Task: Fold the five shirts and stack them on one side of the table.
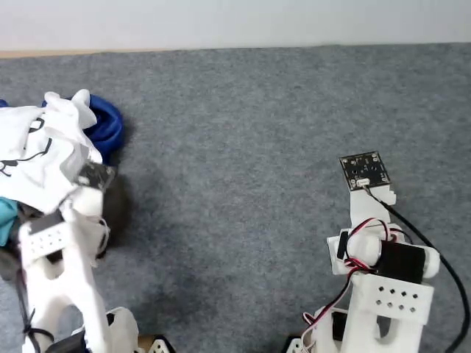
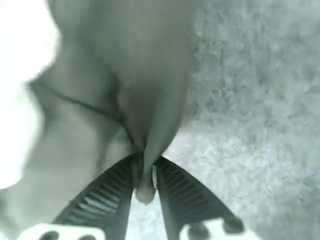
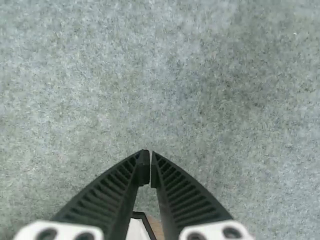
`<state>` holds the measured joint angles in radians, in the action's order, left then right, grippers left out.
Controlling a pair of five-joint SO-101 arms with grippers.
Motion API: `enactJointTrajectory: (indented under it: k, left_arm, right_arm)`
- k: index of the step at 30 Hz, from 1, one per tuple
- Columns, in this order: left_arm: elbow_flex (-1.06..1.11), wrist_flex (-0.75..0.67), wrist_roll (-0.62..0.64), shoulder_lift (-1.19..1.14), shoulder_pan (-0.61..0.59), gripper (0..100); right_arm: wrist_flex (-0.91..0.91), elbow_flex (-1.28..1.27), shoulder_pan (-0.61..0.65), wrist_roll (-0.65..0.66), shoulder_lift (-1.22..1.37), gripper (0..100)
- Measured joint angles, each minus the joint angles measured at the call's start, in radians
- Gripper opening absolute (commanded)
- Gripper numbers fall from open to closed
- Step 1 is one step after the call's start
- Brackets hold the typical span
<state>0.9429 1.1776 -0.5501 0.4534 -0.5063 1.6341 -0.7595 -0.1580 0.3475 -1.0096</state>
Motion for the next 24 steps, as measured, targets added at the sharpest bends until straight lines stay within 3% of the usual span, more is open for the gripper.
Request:
enactJointTrajectory:
  k: [6,13,24]
  left_arm:
    - [-0.336,0.196,0.025,0.0,0.043,0]
    - [-0.687,0.376,0.107,0.0,0.236,0]
    - [-1.138,0.393,0.172,0.0,0.519,0]
  right_arm:
    - [0.0,0.0,0.0,0.0,0.0,1.0]
    - [0.0,0.0,0.0,0.0,0.0,1.0]
    - [0.0,0.0,0.0,0.0,0.0,1.0]
